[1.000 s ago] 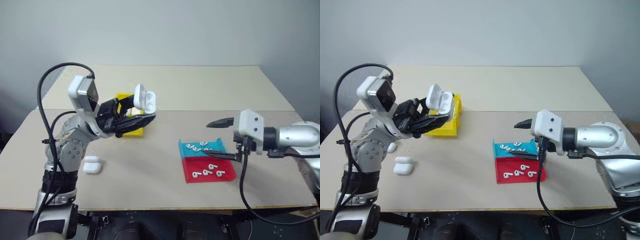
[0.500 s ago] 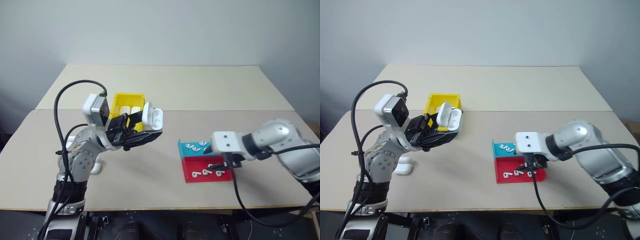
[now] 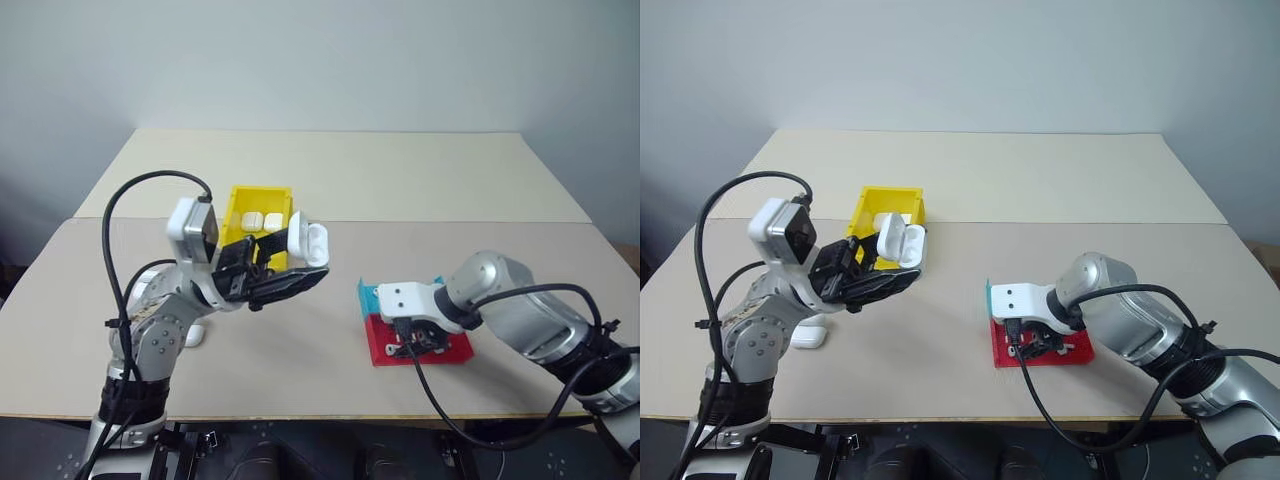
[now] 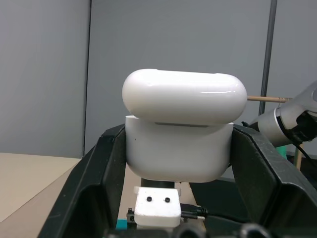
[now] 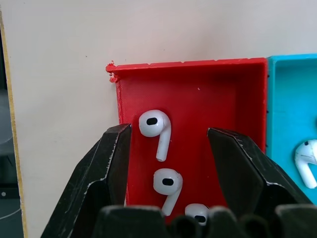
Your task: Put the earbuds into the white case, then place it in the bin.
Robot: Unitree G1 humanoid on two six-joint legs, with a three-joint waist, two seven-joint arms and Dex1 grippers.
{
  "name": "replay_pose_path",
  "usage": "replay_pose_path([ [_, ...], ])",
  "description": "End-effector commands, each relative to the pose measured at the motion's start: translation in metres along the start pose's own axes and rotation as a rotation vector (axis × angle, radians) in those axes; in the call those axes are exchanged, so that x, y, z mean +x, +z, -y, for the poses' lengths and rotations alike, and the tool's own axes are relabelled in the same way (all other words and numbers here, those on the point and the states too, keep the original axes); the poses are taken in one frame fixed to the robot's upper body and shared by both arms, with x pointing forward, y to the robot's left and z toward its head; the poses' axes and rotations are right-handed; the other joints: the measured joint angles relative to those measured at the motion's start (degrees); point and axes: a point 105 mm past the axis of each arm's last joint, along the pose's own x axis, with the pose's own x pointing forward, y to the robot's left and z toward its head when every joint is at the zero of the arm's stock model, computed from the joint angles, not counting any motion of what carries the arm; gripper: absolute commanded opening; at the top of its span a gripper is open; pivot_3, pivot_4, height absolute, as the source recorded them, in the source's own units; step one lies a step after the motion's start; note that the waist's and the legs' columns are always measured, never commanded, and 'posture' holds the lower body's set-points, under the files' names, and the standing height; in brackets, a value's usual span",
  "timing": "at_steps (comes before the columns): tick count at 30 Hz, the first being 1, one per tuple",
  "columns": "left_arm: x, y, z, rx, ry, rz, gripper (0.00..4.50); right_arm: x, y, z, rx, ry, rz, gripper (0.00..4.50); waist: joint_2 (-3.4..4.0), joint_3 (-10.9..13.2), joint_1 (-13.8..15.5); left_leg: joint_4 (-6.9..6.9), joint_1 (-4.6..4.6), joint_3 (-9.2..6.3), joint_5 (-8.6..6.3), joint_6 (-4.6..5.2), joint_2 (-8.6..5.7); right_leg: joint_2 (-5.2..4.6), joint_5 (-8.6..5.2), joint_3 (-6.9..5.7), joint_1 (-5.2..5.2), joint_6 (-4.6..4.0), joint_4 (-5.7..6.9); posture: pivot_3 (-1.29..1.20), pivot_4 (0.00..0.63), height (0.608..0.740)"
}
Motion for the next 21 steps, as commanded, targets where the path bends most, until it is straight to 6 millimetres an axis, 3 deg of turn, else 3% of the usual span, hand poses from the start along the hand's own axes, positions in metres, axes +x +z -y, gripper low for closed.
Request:
replay_pose_path([
  [1, 0.003, 0.008, 0.007, 0.041, -0.025, 0.004, 2.83, -0.002, 0.004, 0.005, -0.001, -0.034, -0.007, 2.92, 0.00, 0.0, 0.0, 0.00, 0.00, 0.00, 0.00, 0.00, 0.00, 0.00, 0.00, 0.00, 0.00, 0.00, 0.00, 0.00, 0.150, 0.740],
  [12, 0.004, 0.008, 0.009, 0.044, -0.014, -0.004, 2.83, 0.006, 0.002, 0.000, -0.005, -0.041, -0.012, 2.92, 0.00, 0.0, 0.0, 0.00, 0.00, 0.01, 0.00, 0.00, 0.00, 0.00, 0.00, 0.00, -0.01, 0.00, 0.00, 0.00, 0.150, 0.740],
  [15, 0.004, 0.009, 0.009, 0.043, -0.013, -0.006, 2.83, 0.008, 0.002, -0.003, -0.014, -0.034, -0.006, 2.36, 0.00, 0.0, 0.0, 0.00, 0.00, 0.00, 0.00, 0.00, 0.00, 0.00, 0.00, 0.00, 0.00, 0.00, -0.01, 0.00, 0.150, 0.740],
  [20, 0.003, 0.009, 0.009, 0.041, -0.011, -0.013, 2.83, 0.012, 0.002, -0.008, -0.007, -0.032, 0.007, 0.67, 0.01, 0.0, 0.0, 0.00, 0.02, 0.00, -0.01, 0.01, 0.00, 0.00, 0.00, -0.01, 0.03, 0.00, 0.00, 0.00, 0.150, 0.740],
  [21, 0.003, 0.009, 0.009, 0.041, -0.011, -0.015, 2.83, 0.012, 0.003, -0.009, -0.002, -0.034, 0.012, 0.62, 0.01, 0.0, 0.0, 0.00, 0.02, -0.01, -0.01, 0.02, 0.00, 0.00, 0.00, -0.01, 0.03, 0.00, 0.00, 0.00, 0.150, 0.740],
])
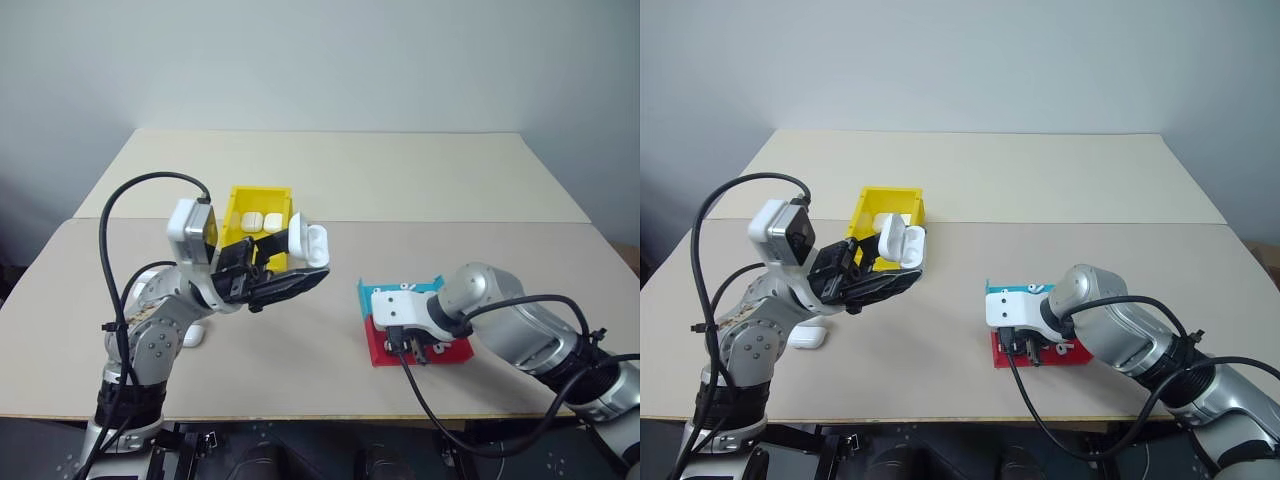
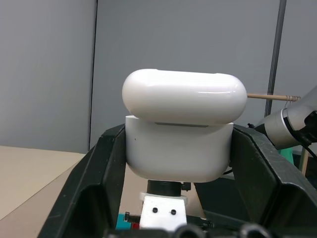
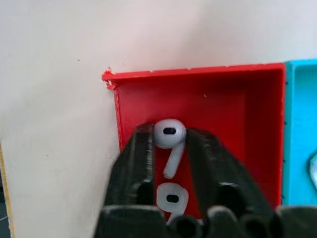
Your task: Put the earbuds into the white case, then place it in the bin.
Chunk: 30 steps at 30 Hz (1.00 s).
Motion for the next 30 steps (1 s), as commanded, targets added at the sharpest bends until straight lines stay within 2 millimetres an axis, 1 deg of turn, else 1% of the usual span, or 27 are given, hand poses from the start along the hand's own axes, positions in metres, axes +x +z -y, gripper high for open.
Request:
replay_pose_path([
  [1, 0.003, 0.009, 0.007, 0.036, -0.028, 0.002, 2.83, 0.000, 0.001, -0.004, 0.019, -0.009, 0.017, 0.62, 0.00, 0.0, 0.0, 0.00, 0.00, 0.00, 0.00, 0.00, 0.00, 0.00, 0.00, 0.00, 0.00, 0.00, 0.00, 0.00, 0.150, 0.740],
  [5, 0.003, 0.009, 0.006, 0.031, -0.033, -0.003, 2.83, -0.003, 0.002, -0.004, 0.057, -0.037, 0.043, 0.62, 0.00, 0.0, 0.0, 0.00, 0.00, 0.00, 0.00, 0.00, 0.00, 0.00, 0.00, 0.00, 0.00, 0.00, -0.01, 0.00, 0.150, 0.740],
  [7, 0.003, 0.008, 0.007, 0.028, -0.040, -0.003, 2.83, -0.014, 0.006, 0.002, 0.096, -0.075, 0.089, 0.62, 0.00, 0.0, 0.0, 0.00, 0.00, 0.00, -0.01, 0.02, 0.00, 0.00, 0.00, 0.00, 0.00, 0.00, -0.01, 0.00, 0.150, 0.740],
  [9, 0.003, 0.009, 0.006, 0.025, -0.046, -0.001, 2.83, -0.030, 0.014, 0.008, 0.128, -0.112, 0.170, 0.62, 0.00, 0.0, 0.0, 0.00, -0.01, 0.00, -0.01, 0.02, 0.00, 0.00, 0.00, 0.00, -0.01, 0.00, -0.01, 0.00, 0.150, 0.740],
  [12, 0.007, 0.011, 0.004, 0.028, -0.066, 0.004, 2.83, -0.070, 0.035, 0.028, 0.195, -0.271, 0.440, 0.62, -0.01, 0.0, 0.1, -0.01, -0.02, -0.02, -0.01, 0.03, 0.00, 0.01, 0.00, 0.00, -0.02, 0.00, -0.01, 0.00, 0.150, 0.740],
  [14, 0.011, 0.012, 0.002, 0.032, -0.080, 0.008, 2.83, -0.100, 0.047, 0.045, 0.234, -0.455, 0.701, 0.62, -0.02, 0.0, 0.1, -0.01, -0.02, -0.04, -0.02, 0.02, 0.01, 0.03, 0.00, -0.02, 0.00, -0.01, -0.01, 0.00, 0.150, 0.740],
  [15, 0.013, 0.013, 0.001, 0.033, -0.089, 0.011, 2.83, -0.114, 0.049, 0.052, 0.281, -0.536, 0.819, 0.62, -0.02, 0.0, 0.1, -0.03, -0.01, -0.06, -0.01, 0.02, 0.01, 0.04, 0.01, -0.05, 0.03, -0.01, -0.03, 0.00, 0.150, 0.740],
  [17, 0.016, 0.014, -0.001, 0.035, -0.105, 0.016, 2.83, -0.132, 0.050, 0.060, 0.357, -0.646, 0.992, 0.62, 0.00, 0.0, 0.1, -0.02, -0.02, -0.03, 0.01, -0.01, 0.00, 0.04, 0.01, -0.03, 0.02, -0.01, -0.02, 0.00, 0.150, 0.740],
  [18, 0.017, 0.015, -0.002, 0.031, -0.110, 0.016, 2.83, -0.141, 0.053, 0.061, 0.383, -0.676, 1.080, 0.62, 0.00, 0.0, 0.1, -0.02, -0.02, -0.02, 0.02, -0.04, 0.01, 0.04, 0.01, -0.04, 0.05, -0.01, -0.01, 0.00, 0.150, 0.740],
  [20, 0.018, 0.016, -0.005, 0.021, -0.116, 0.014, 2.83, -0.152, 0.059, 0.060, 0.417, -0.683, 1.194, 0.62, 0.01, 0.0, 0.1, -0.02, -0.04, 0.01, 0.03, -0.05, 0.00, 0.03, 0.01, -0.02, -0.01, -0.01, 0.00, 0.00, 0.150, 0.740],
  [24, 0.024, 0.012, -0.009, 0.009, -0.132, 0.007, 2.83, -0.178, 0.083, 0.048, 0.398, -0.576, 1.487, 0.62, 0.02, 0.0, 0.0, -0.05, -0.04, 0.01, 0.02, -0.03, 0.01, 0.04, 0.01, -0.01, -0.03, -0.02, 0.04, 0.00, 0.150, 0.740],
  [27, 0.026, 0.010, -0.011, -0.006, -0.144, 0.004, 2.83, -0.183, 0.098, 0.036, 0.342, -0.498, 1.561, 0.62, 0.03, 0.0, -0.1, -0.08, -0.02, 0.00, 0.00, 0.00, 0.01, 0.05, 0.01, 0.01, -0.03, -0.02, 0.03, 0.00, 0.150, 0.740],
  [30, 0.030, 0.007, -0.015, -0.016, -0.133, -0.019, 2.83, -0.178, 0.112, 0.029, 0.299, -0.486, 1.546, 0.62, 0.04, 0.0, -0.2, -0.10, -0.02, 0.01, -0.01, 0.01, 0.01, 0.05, 0.01, 0.01, -0.02, -0.02, 0.02, 0.00, 0.150, 0.740],
])
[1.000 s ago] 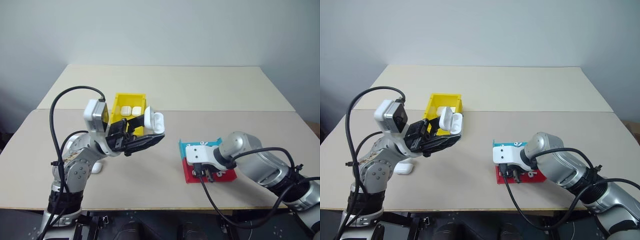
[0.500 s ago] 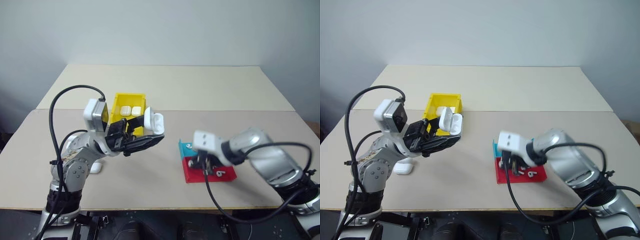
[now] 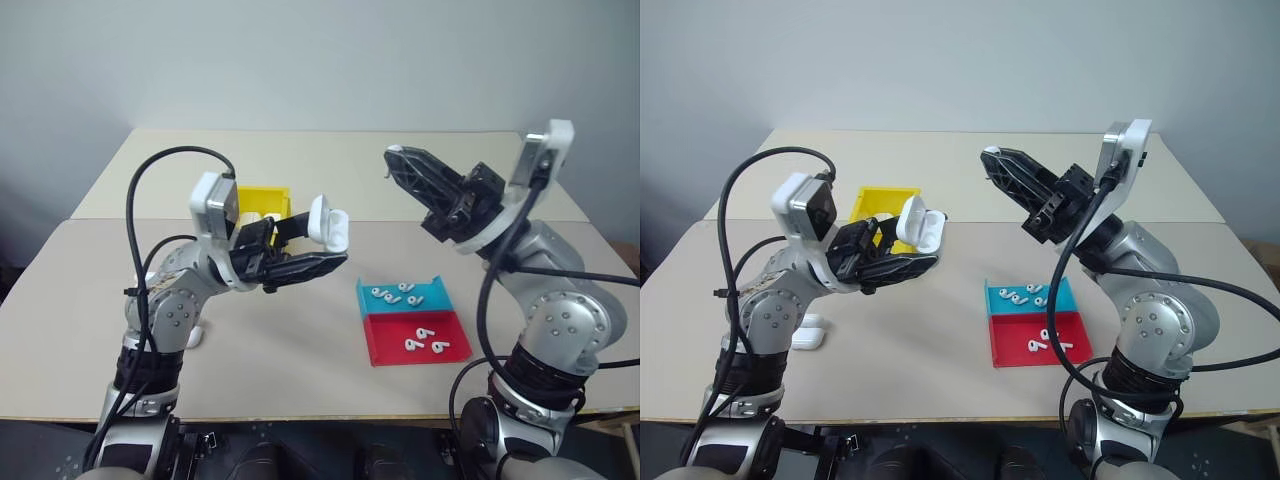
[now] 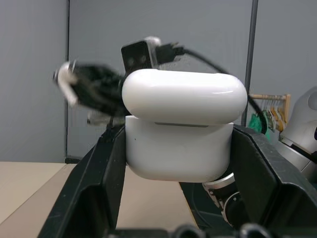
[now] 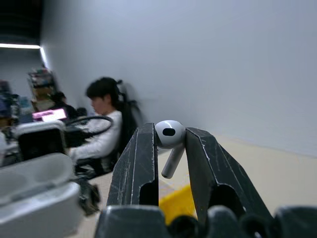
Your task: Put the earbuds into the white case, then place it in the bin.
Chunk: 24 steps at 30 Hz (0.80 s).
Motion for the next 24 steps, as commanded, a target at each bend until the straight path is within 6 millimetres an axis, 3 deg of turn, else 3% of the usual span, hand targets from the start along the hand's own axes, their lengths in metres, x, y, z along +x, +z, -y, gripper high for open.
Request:
replay_pose_path([
  [1, 0.007, 0.002, -0.004, 0.011, -0.004, -0.016, 2.83, 0.009, 0.005, -0.023, -0.066, 0.070, 0.023, 0.62, 0.00, 0.0, 0.0, 0.00, 0.00, 0.00, 0.00, 0.00, 0.00, 0.00, 0.00, 0.00, 0.00, 0.00, 0.01, 0.00, 0.150, 0.740],
  [24, 0.008, 0.002, -0.008, 0.002, 0.008, -0.023, 2.83, 0.005, -0.015, -0.039, -0.107, 0.162, -0.050, 0.62, 0.00, 0.0, -0.1, 0.00, 0.00, -0.03, -0.02, 0.03, 0.00, 0.00, 0.00, 0.00, 0.00, 0.00, -0.03, 0.00, 0.150, 0.740],
])
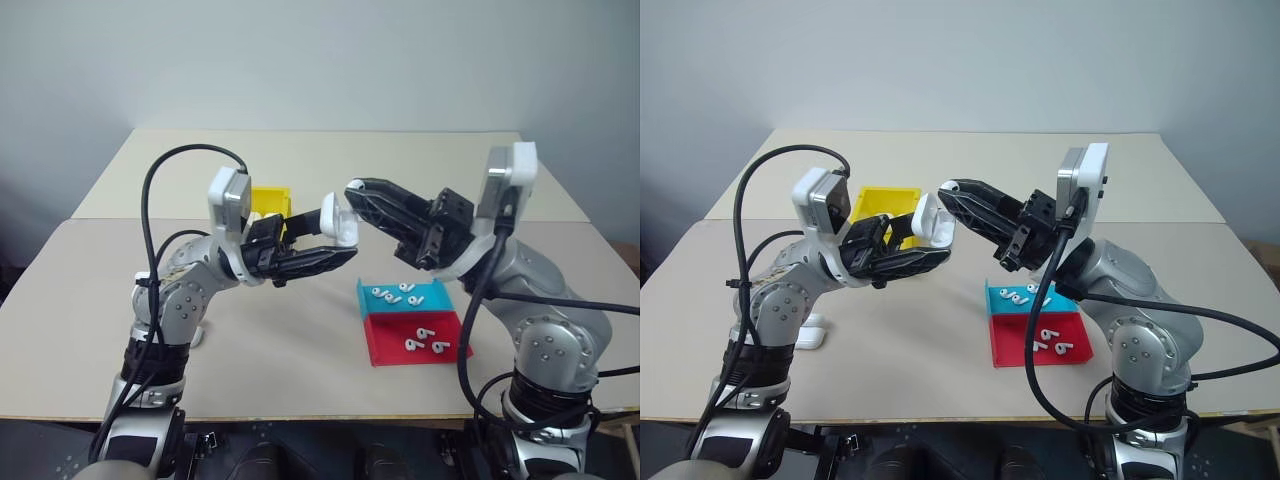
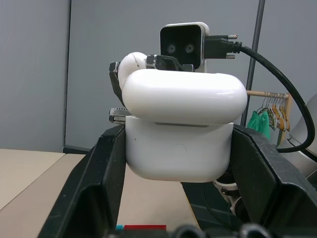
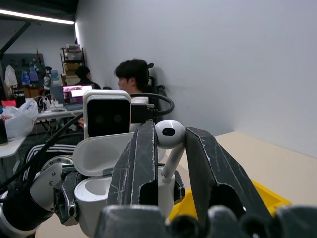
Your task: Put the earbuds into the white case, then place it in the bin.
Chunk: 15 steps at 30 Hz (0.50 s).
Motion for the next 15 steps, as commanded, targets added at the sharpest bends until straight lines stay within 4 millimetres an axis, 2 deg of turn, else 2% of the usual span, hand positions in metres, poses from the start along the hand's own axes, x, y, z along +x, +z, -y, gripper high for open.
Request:
replay_pose_path([
  [1, 0.003, 0.006, 0.000, 0.030, -0.017, 0.004, 2.83, 0.002, 0.007, -0.007, -0.038, 0.030, 0.027, 0.62, 0.00, 0.0, 0.0, 0.00, 0.00, 0.00, 0.00, 0.00, 0.00, 0.00, 0.00, 0.00, 0.00, 0.00, 0.00, 0.00, 0.150, 0.740],
  [6, 0.002, 0.005, 0.001, 0.026, -0.017, 0.002, 2.83, 0.001, 0.010, -0.010, -0.035, 0.037, 0.041, 0.62, 0.00, 0.0, 0.0, 0.00, 0.00, 0.00, 0.00, 0.00, 0.00, 0.00, 0.00, 0.00, 0.00, 0.00, 0.00, 0.00, 0.150, 0.740],
  [15, 0.003, 0.005, 0.001, 0.034, -0.018, 0.004, 2.83, -0.002, -0.008, -0.009, -0.079, 0.035, -0.067, 0.62, 0.00, 0.0, 0.1, 0.00, 0.00, 0.00, -0.01, 0.01, 0.00, 0.00, 0.00, 0.00, 0.00, 0.00, -0.03, 0.00, 0.150, 0.740],
])
